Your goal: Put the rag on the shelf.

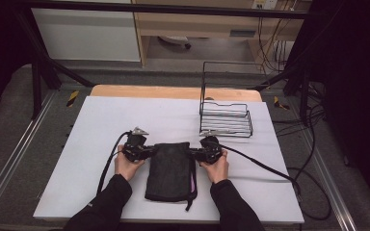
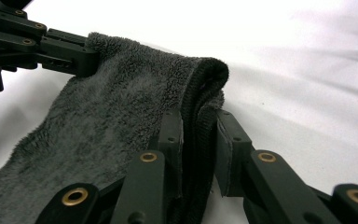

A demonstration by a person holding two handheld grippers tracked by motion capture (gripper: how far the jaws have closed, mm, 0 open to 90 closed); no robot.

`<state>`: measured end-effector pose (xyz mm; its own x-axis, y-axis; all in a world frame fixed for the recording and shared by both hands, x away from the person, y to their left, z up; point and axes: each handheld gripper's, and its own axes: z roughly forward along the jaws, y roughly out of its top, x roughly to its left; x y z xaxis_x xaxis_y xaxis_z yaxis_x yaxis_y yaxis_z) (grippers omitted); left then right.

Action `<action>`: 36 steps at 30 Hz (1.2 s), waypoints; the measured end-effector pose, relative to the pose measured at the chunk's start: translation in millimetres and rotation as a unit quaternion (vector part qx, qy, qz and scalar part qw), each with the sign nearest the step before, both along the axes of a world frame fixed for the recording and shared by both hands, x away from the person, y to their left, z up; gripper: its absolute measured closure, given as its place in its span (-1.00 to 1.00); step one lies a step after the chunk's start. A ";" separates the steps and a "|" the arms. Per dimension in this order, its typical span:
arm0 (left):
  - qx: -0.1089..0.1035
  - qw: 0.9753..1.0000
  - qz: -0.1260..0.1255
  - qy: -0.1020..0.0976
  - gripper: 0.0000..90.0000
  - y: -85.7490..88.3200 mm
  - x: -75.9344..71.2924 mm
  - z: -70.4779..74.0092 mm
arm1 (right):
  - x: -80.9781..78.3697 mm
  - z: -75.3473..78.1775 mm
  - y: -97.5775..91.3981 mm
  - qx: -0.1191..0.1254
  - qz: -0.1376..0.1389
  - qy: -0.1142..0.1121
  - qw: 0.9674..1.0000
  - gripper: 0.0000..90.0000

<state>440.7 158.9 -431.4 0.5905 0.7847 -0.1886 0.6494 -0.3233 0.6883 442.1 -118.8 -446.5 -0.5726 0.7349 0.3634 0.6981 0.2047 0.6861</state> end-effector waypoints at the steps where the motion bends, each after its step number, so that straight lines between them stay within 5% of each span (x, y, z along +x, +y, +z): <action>1: -0.003 1.000 0.000 -0.003 0.82 0.6 -0.8 1.4 | -0.6 1.2 -0.3 0.004 0.000 -0.001 1.000 0.68; 13: -0.032 0.999 -0.008 -0.039 0.83 6.7 -17.8 25.5 | -9.4 18.2 -2.2 0.042 -0.001 -0.024 0.999 0.69; 36: -0.063 0.992 -0.008 -0.107 0.83 10.3 -40.4 65.2 | -29.7 57.6 -6.9 0.061 -0.006 -0.108 0.992 0.71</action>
<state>400.3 169.3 -366.2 0.6394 0.7536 -0.1525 0.4790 -0.2353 0.8457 412.4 -125.8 -388.9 -0.6378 0.7005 0.3202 0.5342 0.1028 0.8391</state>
